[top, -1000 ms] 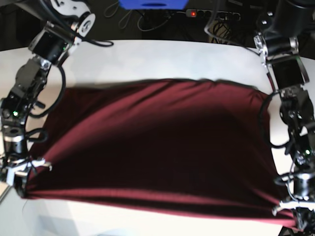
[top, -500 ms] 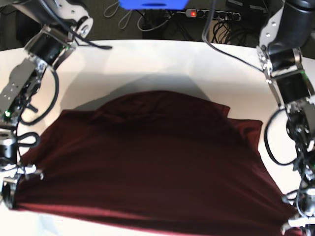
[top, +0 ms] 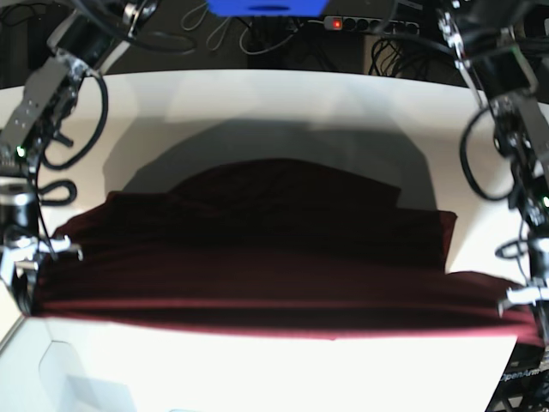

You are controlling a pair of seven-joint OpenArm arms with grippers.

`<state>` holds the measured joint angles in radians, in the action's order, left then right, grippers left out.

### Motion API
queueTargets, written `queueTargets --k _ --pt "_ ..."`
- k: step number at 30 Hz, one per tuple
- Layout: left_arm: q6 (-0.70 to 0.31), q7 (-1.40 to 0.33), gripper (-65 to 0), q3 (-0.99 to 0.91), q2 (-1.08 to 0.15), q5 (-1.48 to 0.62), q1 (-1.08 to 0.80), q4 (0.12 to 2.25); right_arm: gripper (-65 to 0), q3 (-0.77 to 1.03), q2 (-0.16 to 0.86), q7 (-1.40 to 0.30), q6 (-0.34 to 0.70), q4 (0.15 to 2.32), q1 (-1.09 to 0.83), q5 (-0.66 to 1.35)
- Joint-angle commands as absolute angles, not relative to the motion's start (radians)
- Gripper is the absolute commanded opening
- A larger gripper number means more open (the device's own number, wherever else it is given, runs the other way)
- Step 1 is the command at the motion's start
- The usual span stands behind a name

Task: Layout the t-shirt on the table in an organized manner, then fold the t-shirt properly
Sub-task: 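Lift the shirt edge high with both grippers and stretch it taut, then lower the stretched shirt onto the table with both grippers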

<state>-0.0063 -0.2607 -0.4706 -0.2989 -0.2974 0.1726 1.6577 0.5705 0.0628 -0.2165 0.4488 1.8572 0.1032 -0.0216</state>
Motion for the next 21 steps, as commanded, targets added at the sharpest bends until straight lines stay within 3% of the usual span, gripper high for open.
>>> queueTargets --k 1,11,17,21 --pt "0.001 -0.231 -64.8 -0.484 -0.315 -0.294 0.163 1.661 -65.0 0.582 0.068 -0.185 0.432 1.871 0.105 -0.015" --pt "0.001 -0.223 -64.8 -0.518 -0.312 -0.294 0.025 1.593 -65.0 0.599 0.038 -0.183 0.433 1.868 0.016 -0.015" --pt "0.001 -0.228 -64.8 -0.509 -0.315 -0.292 0.097 1.547 -65.0 0.585 0.039 -0.183 0.433 1.827 0.05 -0.015" --pt "0.001 -0.225 -64.8 -0.433 -0.325 -0.286 0.228 1.4 -65.0 0.567 0.045 -0.183 0.433 1.721 0.136 -0.018"
